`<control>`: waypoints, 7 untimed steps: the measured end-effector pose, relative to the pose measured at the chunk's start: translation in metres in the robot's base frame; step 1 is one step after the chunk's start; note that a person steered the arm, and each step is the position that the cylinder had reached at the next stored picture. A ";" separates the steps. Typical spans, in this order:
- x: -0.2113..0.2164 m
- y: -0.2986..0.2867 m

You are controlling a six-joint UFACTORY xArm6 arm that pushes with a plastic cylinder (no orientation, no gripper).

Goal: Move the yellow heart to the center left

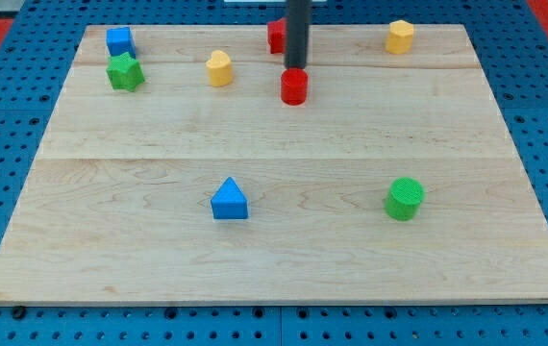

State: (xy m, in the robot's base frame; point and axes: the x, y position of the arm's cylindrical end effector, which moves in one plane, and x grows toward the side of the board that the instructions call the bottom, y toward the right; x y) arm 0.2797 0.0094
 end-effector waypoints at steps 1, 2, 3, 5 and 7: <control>-0.002 -0.038; -0.006 -0.073; -0.019 -0.090; -0.013 -0.106; 0.030 -0.106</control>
State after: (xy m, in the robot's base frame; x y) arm 0.3099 -0.0962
